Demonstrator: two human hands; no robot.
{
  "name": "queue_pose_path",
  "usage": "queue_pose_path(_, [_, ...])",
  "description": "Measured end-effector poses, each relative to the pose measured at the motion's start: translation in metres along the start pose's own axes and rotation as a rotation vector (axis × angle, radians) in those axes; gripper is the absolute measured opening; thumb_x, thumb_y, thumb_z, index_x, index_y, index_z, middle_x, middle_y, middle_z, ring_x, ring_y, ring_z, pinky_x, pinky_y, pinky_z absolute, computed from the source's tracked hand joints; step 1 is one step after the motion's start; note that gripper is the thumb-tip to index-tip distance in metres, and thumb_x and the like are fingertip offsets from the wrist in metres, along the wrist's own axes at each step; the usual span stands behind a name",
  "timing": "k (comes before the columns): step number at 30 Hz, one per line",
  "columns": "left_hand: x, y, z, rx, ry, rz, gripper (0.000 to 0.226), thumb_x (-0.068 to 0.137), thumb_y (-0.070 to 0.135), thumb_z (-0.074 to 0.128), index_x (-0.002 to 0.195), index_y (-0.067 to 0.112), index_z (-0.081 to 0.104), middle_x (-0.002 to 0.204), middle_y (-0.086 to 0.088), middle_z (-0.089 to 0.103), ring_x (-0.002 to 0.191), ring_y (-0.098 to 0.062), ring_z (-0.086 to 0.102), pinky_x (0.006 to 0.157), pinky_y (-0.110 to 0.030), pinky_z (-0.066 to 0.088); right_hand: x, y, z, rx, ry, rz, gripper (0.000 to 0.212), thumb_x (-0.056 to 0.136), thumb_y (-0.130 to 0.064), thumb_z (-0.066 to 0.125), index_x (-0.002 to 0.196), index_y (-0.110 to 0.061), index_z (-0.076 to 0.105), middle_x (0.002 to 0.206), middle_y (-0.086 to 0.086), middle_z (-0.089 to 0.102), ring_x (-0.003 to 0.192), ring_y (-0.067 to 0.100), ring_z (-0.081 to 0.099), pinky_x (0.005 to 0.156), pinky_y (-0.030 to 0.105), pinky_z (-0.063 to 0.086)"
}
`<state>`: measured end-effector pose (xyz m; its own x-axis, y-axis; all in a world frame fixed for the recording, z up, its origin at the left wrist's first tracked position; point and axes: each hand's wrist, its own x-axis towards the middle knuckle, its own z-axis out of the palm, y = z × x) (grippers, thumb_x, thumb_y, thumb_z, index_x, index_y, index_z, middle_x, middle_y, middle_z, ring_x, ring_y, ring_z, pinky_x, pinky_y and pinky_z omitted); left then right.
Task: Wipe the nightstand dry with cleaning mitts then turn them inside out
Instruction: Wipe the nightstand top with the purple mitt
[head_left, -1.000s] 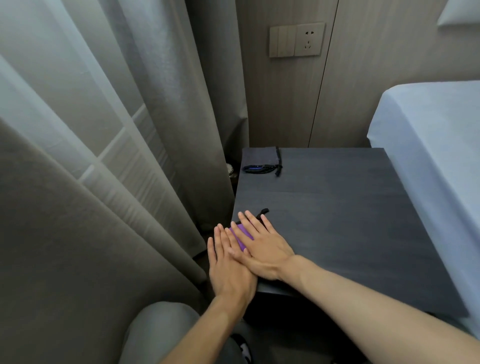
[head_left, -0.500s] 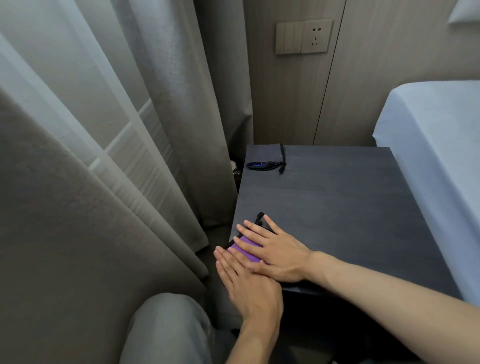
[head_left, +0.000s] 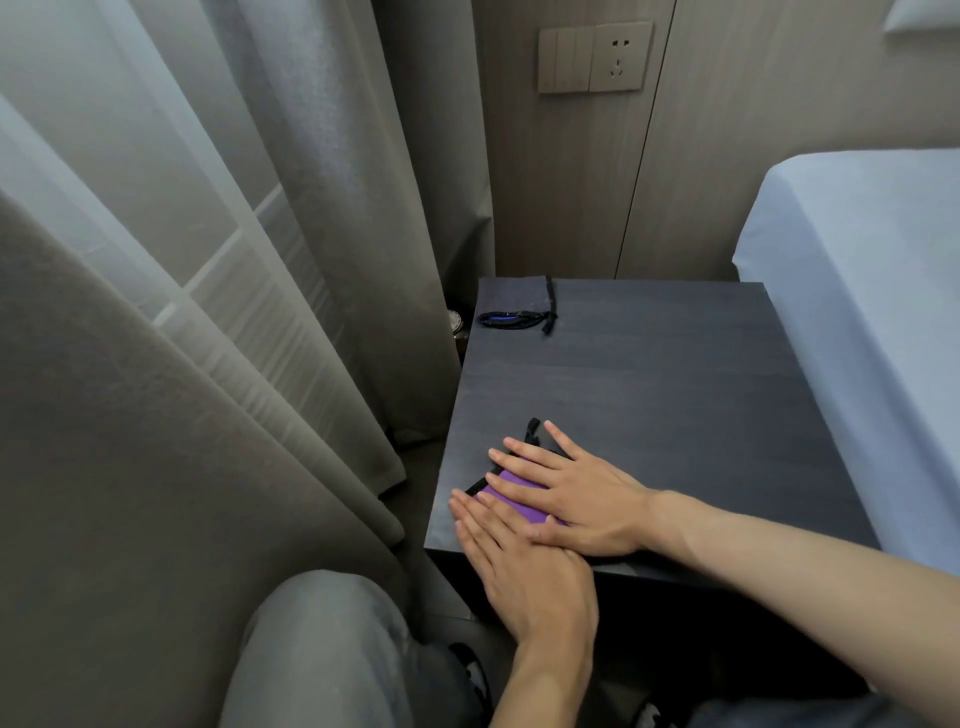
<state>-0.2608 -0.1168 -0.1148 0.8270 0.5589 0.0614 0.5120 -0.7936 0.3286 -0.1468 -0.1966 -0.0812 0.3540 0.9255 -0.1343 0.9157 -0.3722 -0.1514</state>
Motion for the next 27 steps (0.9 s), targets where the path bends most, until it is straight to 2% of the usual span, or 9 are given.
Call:
queue_pose_path(4, [-0.01, 0.015, 0.005, 0.0, 0.015, 0.029, 0.078, 0.085, 0.029, 0.029, 0.148, -0.013, 0.011, 0.158, -0.036, 0.012, 0.151, -0.044, 0.009, 0.123, -0.049, 0.005, -0.021, 0.006, 0.003, -0.012, 0.012, 0.03, 0.065, 0.104, -0.062, 0.013, 0.16, -0.033, 0.003, 0.169, -0.005, -0.006, 0.152, 0.01, -0.021, 0.122, 0.054, -0.01])
queue_pose_path(7, [-0.016, 0.026, 0.006, 0.016, -0.028, 0.043, 0.079, 0.084, 0.031, 0.032, 0.148, -0.015, 0.022, 0.158, -0.037, 0.014, 0.151, -0.043, 0.011, 0.124, -0.048, 0.003, -0.034, 0.01, 0.005, -0.015, 0.019, 0.054, 0.064, 0.104, -0.061, 0.016, 0.161, -0.032, 0.005, 0.169, -0.004, -0.005, 0.152, 0.01, -0.02, 0.122, 0.055, -0.009])
queue_pose_path(11, [-0.023, 0.039, 0.003, 0.034, -0.084, 0.074, 0.076, 0.088, 0.035, 0.021, 0.147, -0.013, 0.024, 0.158, -0.036, 0.014, 0.151, -0.042, 0.01, 0.124, -0.046, -0.003, -0.051, 0.015, 0.007, -0.023, 0.037, 0.083, 0.063, 0.105, -0.059, 0.018, 0.161, -0.032, 0.006, 0.169, -0.004, -0.004, 0.153, 0.011, -0.018, 0.122, 0.054, -0.01])
queue_pose_path(16, [-0.027, 0.052, 0.011, 0.025, -0.09, 0.123, 0.075, 0.093, 0.039, 0.024, 0.147, -0.014, 0.024, 0.157, -0.036, 0.014, 0.151, -0.042, 0.01, 0.123, -0.049, 0.007, -0.075, 0.022, 0.011, -0.025, 0.049, 0.147, 0.062, 0.106, -0.058, 0.018, 0.161, -0.032, 0.004, 0.169, -0.005, -0.004, 0.152, 0.01, -0.019, 0.122, 0.054, -0.008])
queue_pose_path(19, [-0.027, 0.059, 0.014, 0.035, -0.122, 0.148, 0.075, 0.094, 0.039, 0.019, 0.148, -0.014, 0.023, 0.157, -0.037, 0.014, 0.151, -0.042, 0.01, 0.123, -0.049, 0.006, -0.085, 0.025, 0.013, -0.023, 0.051, 0.187, 0.064, 0.104, -0.061, 0.013, 0.161, -0.032, 0.003, 0.169, -0.005, -0.005, 0.152, 0.01, -0.019, 0.122, 0.055, -0.005])
queue_pose_path(21, [-0.028, 0.063, 0.015, 0.057, -0.143, 0.18, 0.076, 0.095, 0.04, 0.012, 0.149, -0.014, 0.015, 0.158, -0.037, 0.009, 0.152, -0.042, 0.003, 0.123, -0.048, -0.001, -0.091, 0.027, 0.014, -0.027, 0.052, 0.21, 0.064, 0.104, -0.061, 0.011, 0.161, -0.032, 0.003, 0.169, -0.006, -0.004, 0.152, 0.009, -0.019, 0.122, 0.055, -0.005])
queue_pose_path(25, [-0.03, 0.072, 0.012, 0.146, -0.191, 0.236, 0.081, 0.085, 0.04, -0.018, 0.148, -0.01, -0.013, 0.156, -0.035, -0.021, 0.147, -0.04, -0.027, 0.119, -0.048, -0.018, -0.102, 0.03, 0.016, -0.032, 0.053, 0.252, 0.065, 0.103, -0.062, 0.008, 0.161, -0.032, 0.002, 0.169, -0.006, -0.006, 0.152, 0.009, -0.02, 0.122, 0.055, -0.007])
queue_pose_path(27, [-0.03, 0.079, 0.008, 0.148, -0.202, 0.253, 0.08, 0.085, 0.04, -0.018, 0.148, -0.01, -0.016, 0.155, -0.034, -0.024, 0.146, -0.041, -0.029, 0.119, -0.048, -0.019, -0.109, 0.031, 0.018, -0.034, 0.053, 0.28, 0.064, 0.104, -0.062, 0.008, 0.16, -0.032, 0.0, 0.169, -0.007, -0.007, 0.152, 0.009, -0.021, 0.122, 0.054, -0.008])
